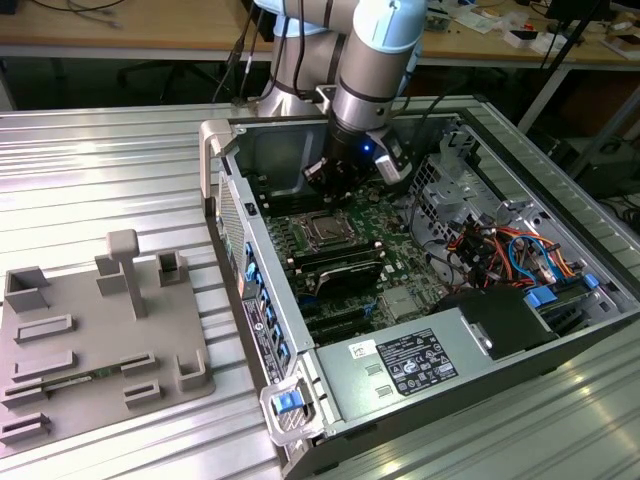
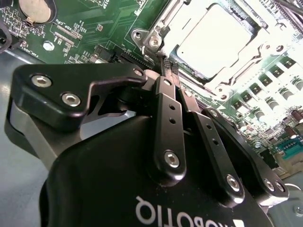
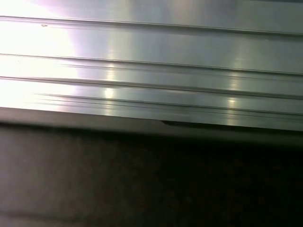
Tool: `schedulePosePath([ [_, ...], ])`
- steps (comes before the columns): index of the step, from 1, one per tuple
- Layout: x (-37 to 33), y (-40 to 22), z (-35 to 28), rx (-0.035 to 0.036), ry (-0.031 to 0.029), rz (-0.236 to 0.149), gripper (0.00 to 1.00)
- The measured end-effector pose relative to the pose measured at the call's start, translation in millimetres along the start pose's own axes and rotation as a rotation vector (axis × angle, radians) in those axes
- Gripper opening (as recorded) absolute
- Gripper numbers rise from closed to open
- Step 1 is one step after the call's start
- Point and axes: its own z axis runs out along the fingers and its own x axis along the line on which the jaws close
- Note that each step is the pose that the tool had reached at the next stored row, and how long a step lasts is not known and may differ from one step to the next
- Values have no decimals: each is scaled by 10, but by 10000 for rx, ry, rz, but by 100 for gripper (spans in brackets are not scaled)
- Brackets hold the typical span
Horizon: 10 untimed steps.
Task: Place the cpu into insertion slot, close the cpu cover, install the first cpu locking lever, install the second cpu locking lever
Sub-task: 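Install the first cpu locking lever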
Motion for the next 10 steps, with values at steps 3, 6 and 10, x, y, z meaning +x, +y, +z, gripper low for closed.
schedulePosePath([
  [3,-2,3,26,-7,-4,0,11],
  [6,-4,35,26,4,-4,-1,11],
  [10,-7,64,28,-10,-6,-5,11],
])
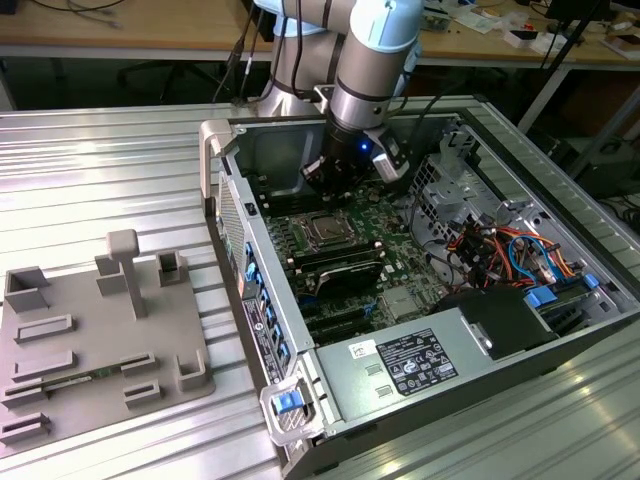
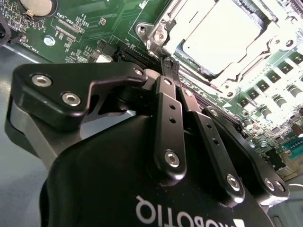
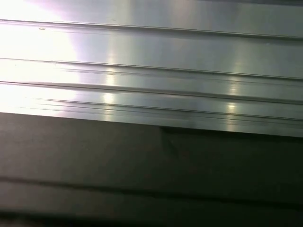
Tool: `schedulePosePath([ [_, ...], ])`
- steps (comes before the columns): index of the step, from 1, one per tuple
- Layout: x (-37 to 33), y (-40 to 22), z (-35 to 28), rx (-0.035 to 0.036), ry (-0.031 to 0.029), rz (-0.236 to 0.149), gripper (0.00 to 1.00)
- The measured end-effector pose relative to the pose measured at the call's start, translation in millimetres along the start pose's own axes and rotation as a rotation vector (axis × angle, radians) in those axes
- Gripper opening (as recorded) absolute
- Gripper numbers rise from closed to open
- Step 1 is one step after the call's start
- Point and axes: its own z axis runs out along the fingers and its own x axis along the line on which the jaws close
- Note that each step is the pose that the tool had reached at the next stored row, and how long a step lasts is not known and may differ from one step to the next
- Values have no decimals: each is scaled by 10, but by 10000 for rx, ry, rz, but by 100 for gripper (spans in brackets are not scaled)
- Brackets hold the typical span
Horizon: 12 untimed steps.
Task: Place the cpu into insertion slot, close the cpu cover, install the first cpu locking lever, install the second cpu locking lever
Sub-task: 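Install the first cpu locking lever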
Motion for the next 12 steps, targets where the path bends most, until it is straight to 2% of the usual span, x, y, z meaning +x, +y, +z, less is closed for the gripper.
schedulePosePath([
  [4,-1,2,-13,-7,-8,1,11],
  [9,0,0,-85,0,-3,1,11],
  [12,2,-18,-103,-1,-1,1,11],
])
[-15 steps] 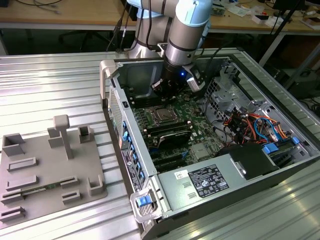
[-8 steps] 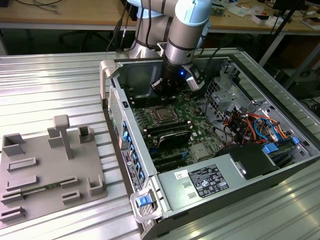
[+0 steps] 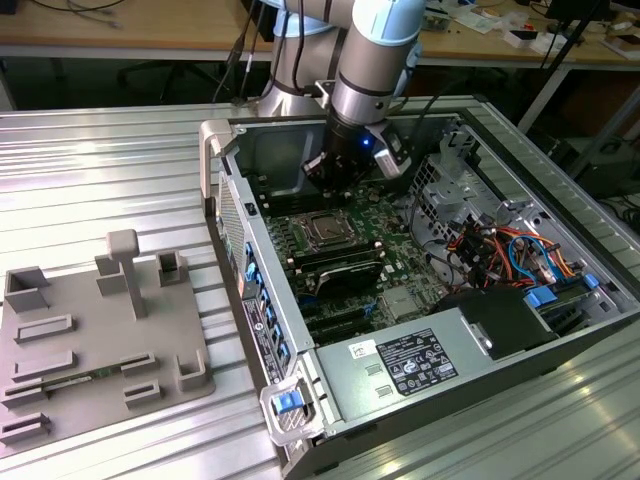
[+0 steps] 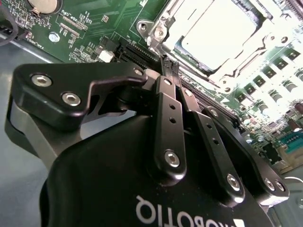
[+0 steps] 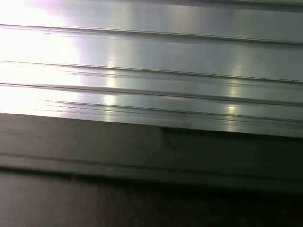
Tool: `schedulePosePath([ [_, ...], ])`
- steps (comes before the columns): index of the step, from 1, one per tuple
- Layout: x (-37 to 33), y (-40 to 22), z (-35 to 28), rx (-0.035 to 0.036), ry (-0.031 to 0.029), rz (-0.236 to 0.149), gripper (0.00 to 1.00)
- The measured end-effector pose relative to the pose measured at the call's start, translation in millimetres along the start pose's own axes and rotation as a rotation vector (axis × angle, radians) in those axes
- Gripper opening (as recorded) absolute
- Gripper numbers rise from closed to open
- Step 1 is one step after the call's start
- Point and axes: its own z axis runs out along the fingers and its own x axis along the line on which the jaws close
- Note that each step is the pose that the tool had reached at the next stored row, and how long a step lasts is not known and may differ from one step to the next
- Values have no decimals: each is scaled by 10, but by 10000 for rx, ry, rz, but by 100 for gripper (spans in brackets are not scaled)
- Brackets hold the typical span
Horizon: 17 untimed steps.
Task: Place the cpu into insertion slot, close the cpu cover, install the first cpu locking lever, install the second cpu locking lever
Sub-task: 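Install the first cpu locking lever, then install the second cpu locking lever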
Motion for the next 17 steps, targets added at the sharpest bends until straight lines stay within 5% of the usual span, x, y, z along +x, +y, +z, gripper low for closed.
schedulePosePath([
  [4,4,-53,-6,-4,0,0,11],
  [17,7,-78,-6,-7,-1,1,11],
])
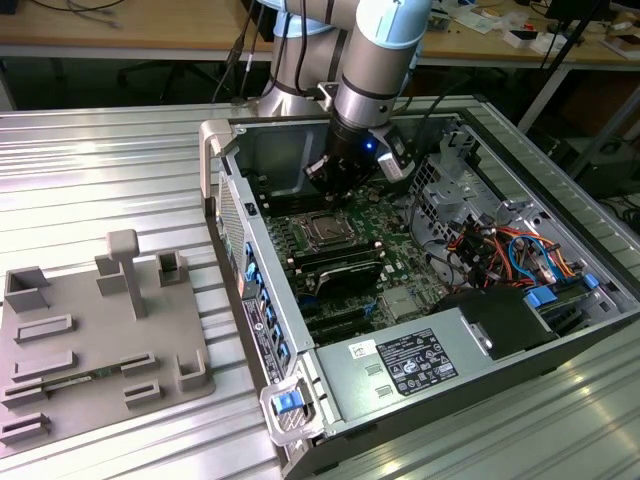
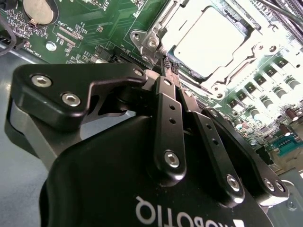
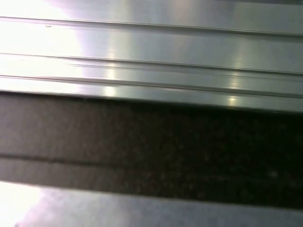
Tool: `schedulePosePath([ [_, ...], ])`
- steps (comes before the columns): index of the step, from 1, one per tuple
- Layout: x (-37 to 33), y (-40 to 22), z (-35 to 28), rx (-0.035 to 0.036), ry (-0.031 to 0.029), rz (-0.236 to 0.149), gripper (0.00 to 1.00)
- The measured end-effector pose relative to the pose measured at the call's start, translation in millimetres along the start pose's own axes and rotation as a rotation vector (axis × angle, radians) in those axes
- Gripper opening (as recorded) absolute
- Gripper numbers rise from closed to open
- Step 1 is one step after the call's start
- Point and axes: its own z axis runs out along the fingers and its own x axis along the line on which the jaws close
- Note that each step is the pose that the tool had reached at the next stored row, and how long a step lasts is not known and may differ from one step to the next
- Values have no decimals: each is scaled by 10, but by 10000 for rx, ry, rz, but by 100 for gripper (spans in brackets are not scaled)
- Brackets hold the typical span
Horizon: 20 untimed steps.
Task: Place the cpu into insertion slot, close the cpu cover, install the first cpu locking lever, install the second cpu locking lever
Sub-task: 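Install the second cpu locking lever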
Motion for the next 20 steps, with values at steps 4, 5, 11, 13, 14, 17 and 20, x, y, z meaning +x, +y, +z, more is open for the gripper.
schedulePosePath([
  [4,2,-20,0,1,1,-1,11],
  [5,3,-30,0,0,0,0,11],
  [11,12,-142,0,-1,0,0,11],
  [13,15,-178,-1,0,0,0,11],
  [14,16,-190,-2,0,0,0,11],
  [17,18,-204,-17,12,2,1,11],
  [20,18,-209,-43,24,3,0,11],
])
